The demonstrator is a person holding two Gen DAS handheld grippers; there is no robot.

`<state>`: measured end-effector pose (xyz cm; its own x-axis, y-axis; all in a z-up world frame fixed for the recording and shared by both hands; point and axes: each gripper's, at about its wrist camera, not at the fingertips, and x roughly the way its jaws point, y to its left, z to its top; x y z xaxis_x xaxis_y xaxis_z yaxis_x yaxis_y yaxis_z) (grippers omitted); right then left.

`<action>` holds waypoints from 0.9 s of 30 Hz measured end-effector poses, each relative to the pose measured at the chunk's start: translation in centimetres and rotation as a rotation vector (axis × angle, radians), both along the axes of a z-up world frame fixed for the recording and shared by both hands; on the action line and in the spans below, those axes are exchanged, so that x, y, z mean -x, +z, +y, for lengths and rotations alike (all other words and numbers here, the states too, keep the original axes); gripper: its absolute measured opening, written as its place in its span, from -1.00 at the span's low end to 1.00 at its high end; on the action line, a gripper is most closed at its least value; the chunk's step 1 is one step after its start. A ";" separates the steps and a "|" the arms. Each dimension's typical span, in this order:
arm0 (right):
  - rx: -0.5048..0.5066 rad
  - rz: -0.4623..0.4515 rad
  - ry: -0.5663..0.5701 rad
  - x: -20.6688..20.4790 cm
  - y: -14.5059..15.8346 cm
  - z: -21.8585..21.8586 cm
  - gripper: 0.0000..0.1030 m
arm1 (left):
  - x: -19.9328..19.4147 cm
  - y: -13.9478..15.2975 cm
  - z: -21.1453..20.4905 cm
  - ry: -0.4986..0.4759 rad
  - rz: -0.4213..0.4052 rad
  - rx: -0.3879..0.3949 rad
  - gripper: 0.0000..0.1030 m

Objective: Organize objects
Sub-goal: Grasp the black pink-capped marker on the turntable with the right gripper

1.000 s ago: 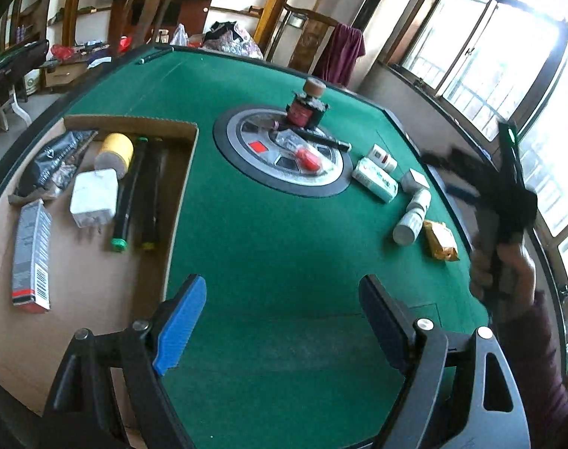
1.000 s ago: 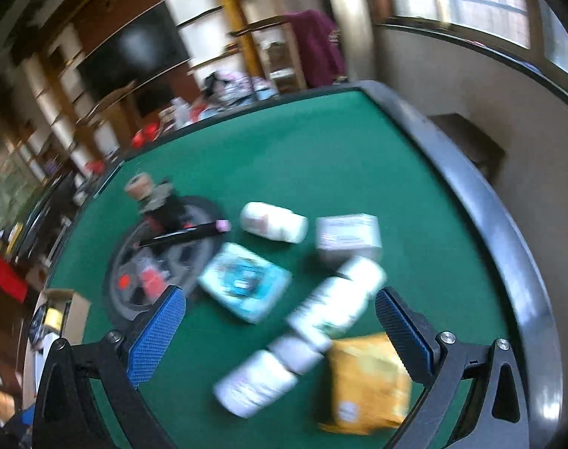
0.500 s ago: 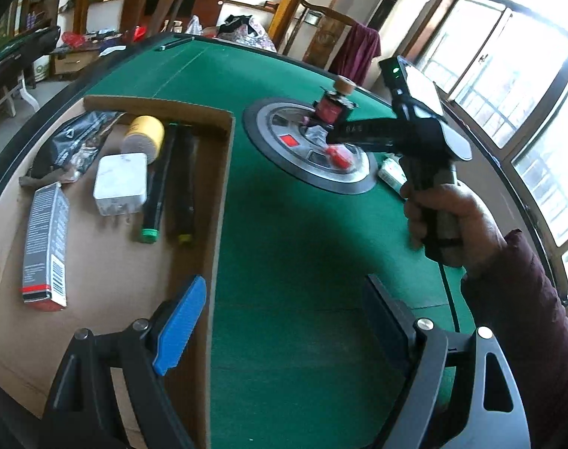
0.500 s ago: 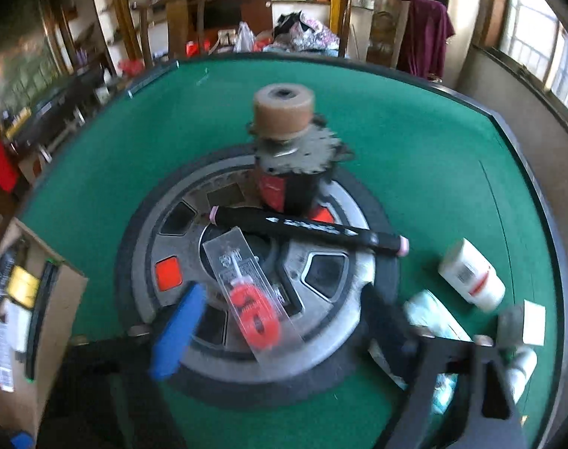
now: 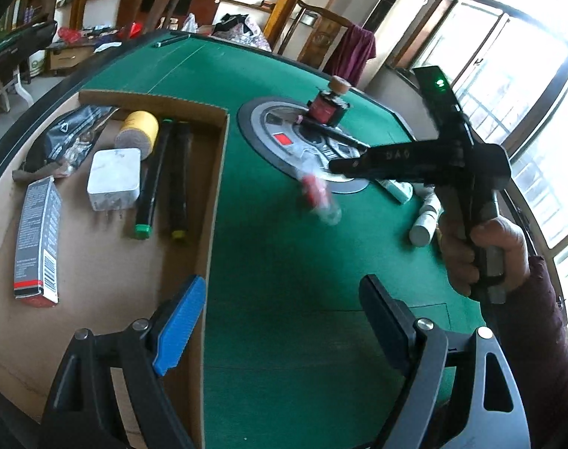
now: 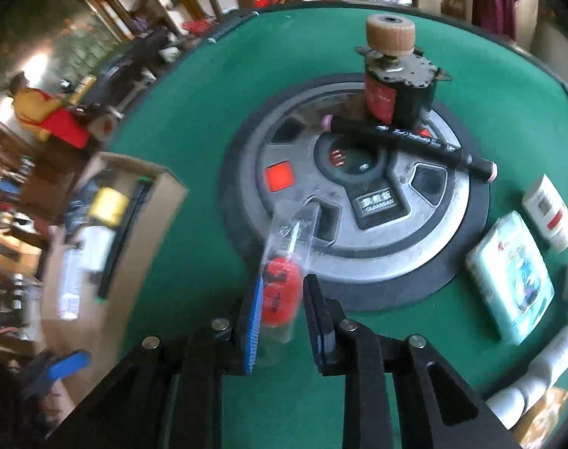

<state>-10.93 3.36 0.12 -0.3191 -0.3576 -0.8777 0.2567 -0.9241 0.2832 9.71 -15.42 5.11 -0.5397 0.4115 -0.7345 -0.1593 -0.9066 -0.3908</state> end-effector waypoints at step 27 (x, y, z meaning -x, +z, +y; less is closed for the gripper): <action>-0.290 0.122 -0.119 7.8 -1.1 1.4 -0.89 | 1.1 0.3 0.6 -0.002 0.025 0.009 0.72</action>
<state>-18.69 4.74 -0.94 -0.4523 -0.0530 -0.8903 0.1583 -0.9872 -0.0217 8.63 -14.86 5.36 -0.5568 0.4062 -0.7246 -0.1709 -0.9096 -0.3786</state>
